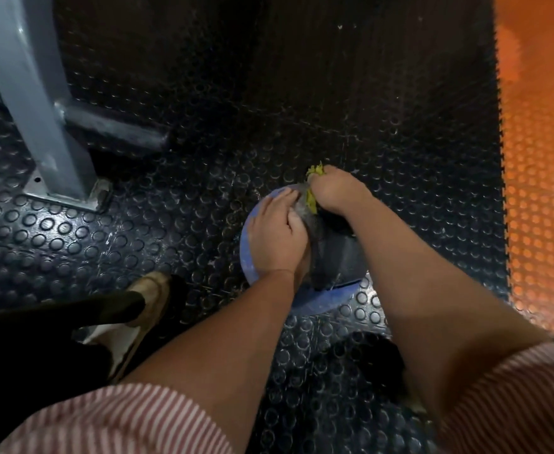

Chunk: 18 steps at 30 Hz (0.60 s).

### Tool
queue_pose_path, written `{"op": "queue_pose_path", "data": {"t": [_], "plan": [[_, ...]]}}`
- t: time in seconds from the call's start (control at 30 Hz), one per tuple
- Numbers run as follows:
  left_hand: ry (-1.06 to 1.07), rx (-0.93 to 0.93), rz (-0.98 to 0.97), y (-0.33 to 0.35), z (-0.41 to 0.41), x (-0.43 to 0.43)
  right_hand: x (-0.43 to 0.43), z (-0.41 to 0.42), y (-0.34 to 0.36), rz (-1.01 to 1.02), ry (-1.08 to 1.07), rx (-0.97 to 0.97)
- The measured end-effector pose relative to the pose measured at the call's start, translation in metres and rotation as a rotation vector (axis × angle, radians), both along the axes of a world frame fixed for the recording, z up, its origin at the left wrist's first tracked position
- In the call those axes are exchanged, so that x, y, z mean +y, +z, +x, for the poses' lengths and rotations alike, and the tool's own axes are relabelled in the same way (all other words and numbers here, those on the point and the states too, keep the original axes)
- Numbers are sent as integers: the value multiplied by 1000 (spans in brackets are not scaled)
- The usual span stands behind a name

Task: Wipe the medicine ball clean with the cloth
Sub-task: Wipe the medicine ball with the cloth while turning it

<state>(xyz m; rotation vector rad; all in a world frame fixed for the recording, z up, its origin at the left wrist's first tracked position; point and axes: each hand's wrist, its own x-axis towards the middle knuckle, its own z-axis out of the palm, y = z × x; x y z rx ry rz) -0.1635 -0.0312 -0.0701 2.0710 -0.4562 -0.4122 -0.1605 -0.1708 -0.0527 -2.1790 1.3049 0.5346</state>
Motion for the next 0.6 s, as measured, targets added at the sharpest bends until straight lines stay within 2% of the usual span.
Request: {"op": "queue_pose_path", "data": {"t": [0.07, 0.23, 0.37, 0.43, 0.6], "plan": [[30, 6, 47, 5, -6, -11, -3, -9, -4, -55, 6, -59], [62, -5, 106, 7, -24, -20, 33, -62, -5, -349, 106, -314], [99, 50, 86, 13, -14, -18, 76, -95, 9, -319, 134, -563], [79, 60, 52, 15, -10, -11, 86, -103, 15, -277, 150, -569], [45, -8, -11, 9, -11, 4, 80, -88, 27, -258, 165, -416]]}}
